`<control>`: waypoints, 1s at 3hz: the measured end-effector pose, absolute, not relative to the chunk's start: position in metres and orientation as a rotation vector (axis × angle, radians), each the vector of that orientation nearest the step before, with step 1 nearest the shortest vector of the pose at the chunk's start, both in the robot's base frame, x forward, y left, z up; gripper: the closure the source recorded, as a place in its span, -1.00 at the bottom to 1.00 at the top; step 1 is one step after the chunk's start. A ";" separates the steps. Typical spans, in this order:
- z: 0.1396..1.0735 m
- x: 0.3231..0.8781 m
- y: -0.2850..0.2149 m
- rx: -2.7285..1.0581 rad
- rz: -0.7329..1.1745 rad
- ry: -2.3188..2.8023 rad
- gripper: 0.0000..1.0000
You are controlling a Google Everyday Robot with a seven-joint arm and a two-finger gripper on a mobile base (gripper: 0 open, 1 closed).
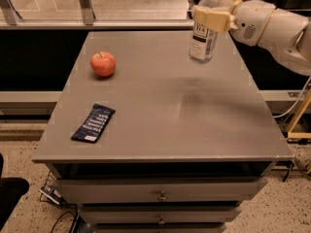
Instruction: Move blue plastic bottle near rxbar blueberry
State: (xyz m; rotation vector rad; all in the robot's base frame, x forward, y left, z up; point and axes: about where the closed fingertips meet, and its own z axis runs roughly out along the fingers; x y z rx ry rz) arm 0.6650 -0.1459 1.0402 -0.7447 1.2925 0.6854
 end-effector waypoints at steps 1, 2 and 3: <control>1.019 0.621 -0.114 -0.790 0.730 1.331 1.00; 1.005 0.593 -0.084 -0.857 0.781 1.359 1.00; 0.998 0.575 -0.062 -0.909 0.832 1.352 1.00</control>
Offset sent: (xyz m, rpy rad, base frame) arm -0.1089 0.0938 -0.0550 -0.1107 0.1359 0.2045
